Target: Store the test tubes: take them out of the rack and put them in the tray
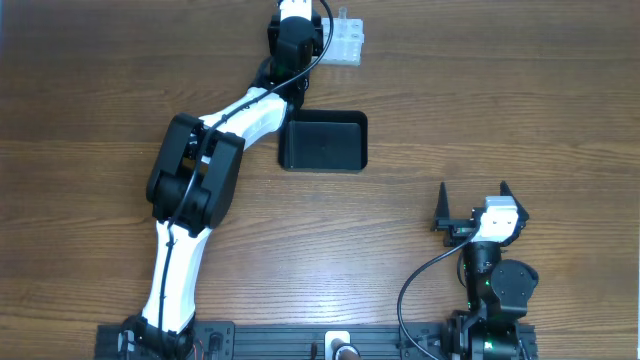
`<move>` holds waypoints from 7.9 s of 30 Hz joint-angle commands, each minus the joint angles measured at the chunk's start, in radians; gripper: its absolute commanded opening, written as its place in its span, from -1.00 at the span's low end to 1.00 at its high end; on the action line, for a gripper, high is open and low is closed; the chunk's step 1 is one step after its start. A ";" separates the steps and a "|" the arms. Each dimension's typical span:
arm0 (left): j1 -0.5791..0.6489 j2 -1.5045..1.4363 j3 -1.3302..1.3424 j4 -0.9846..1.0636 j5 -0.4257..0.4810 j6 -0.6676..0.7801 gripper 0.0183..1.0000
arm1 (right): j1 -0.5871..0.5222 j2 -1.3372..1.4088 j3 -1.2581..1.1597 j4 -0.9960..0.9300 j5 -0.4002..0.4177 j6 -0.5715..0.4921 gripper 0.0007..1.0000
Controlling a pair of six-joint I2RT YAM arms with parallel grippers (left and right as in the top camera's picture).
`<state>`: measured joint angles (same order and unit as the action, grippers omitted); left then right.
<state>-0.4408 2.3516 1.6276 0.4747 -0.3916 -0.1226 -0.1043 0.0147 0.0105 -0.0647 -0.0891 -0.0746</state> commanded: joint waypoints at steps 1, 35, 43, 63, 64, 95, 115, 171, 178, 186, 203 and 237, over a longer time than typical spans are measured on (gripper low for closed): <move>0.007 0.035 0.024 0.000 0.010 0.015 -0.16 | -0.006 -0.009 -0.005 -0.003 -0.015 0.010 0.98; 0.005 0.035 0.024 0.001 0.010 0.015 -0.73 | -0.006 -0.009 -0.005 -0.003 -0.015 0.010 0.98; 0.004 0.035 0.024 0.001 0.010 0.015 -0.80 | -0.006 -0.009 -0.005 -0.003 -0.015 0.010 0.99; -0.011 0.033 0.024 0.039 0.009 0.015 -0.96 | -0.006 -0.009 -0.005 -0.003 -0.015 0.010 0.98; -0.011 0.032 0.025 0.039 0.009 0.015 -0.96 | -0.006 -0.009 -0.005 -0.003 -0.015 0.010 0.98; -0.049 -0.231 0.151 -0.238 -0.036 0.014 -0.96 | -0.006 -0.009 -0.005 -0.003 -0.015 0.010 0.98; -0.139 -0.496 0.151 -1.232 0.017 -0.298 -0.96 | -0.006 -0.009 -0.005 -0.003 -0.015 0.010 0.98; -0.093 -0.155 0.151 -1.359 0.239 -0.414 -0.96 | -0.006 -0.009 -0.005 -0.003 -0.015 0.010 0.99; -0.093 -0.141 0.151 -1.366 0.254 -0.414 -0.96 | -0.006 -0.009 -0.005 -0.003 -0.015 0.010 0.99; -0.087 -0.116 0.151 -1.366 0.253 -0.414 -0.58 | -0.006 -0.009 -0.005 -0.003 -0.015 0.010 0.99; -0.085 -0.259 0.151 -1.367 0.253 -0.409 0.12 | -0.006 -0.009 -0.005 -0.003 -0.015 0.010 0.99; -0.048 -1.460 -0.110 -1.218 -0.022 -0.325 1.00 | -0.006 -0.009 -0.005 -0.003 -0.015 0.010 0.99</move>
<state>-0.5110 0.9569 1.6043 -0.7818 -0.3817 -0.4892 -0.1043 0.0147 0.0105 -0.0647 -0.0891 -0.0746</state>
